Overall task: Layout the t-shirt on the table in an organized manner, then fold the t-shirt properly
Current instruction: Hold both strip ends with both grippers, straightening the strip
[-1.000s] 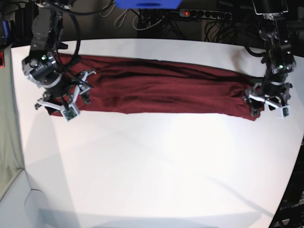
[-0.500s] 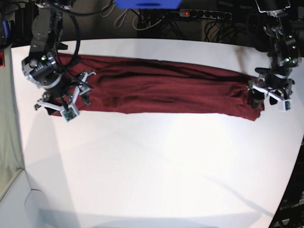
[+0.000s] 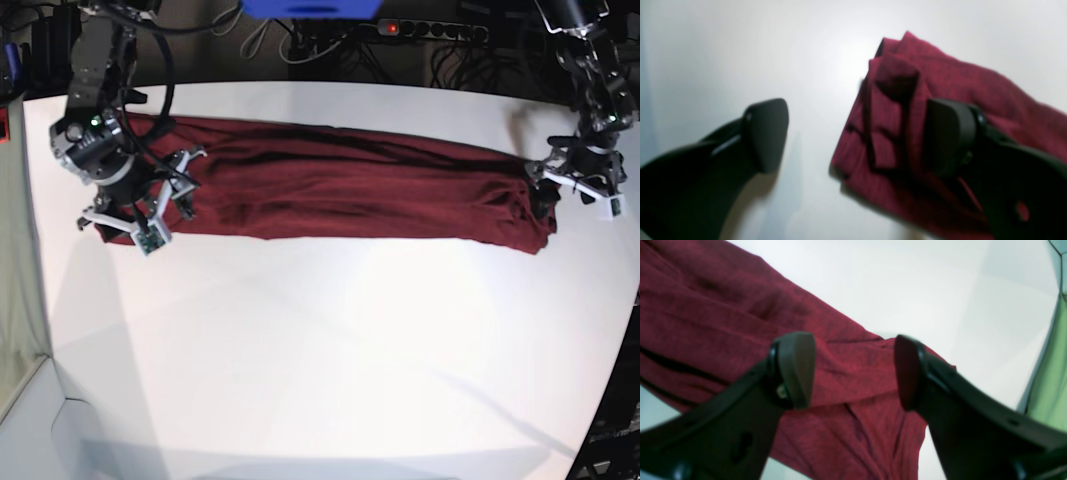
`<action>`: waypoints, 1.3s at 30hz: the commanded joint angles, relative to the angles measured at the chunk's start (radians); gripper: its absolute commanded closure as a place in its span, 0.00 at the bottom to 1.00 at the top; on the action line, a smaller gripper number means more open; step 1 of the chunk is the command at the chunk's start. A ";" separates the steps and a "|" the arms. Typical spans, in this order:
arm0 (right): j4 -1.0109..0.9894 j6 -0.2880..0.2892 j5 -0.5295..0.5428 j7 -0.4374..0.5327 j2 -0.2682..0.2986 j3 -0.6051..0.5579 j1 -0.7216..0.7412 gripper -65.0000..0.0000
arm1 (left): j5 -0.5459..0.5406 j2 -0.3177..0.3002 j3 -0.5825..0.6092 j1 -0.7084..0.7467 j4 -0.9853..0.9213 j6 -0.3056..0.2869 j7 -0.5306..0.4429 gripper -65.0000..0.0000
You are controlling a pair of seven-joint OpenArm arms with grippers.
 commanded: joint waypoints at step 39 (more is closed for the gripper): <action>0.015 0.003 0.010 0.031 0.010 0.002 0.000 0.41 | -0.008 -0.024 0.207 -0.103 -0.263 -0.005 -0.087 0.68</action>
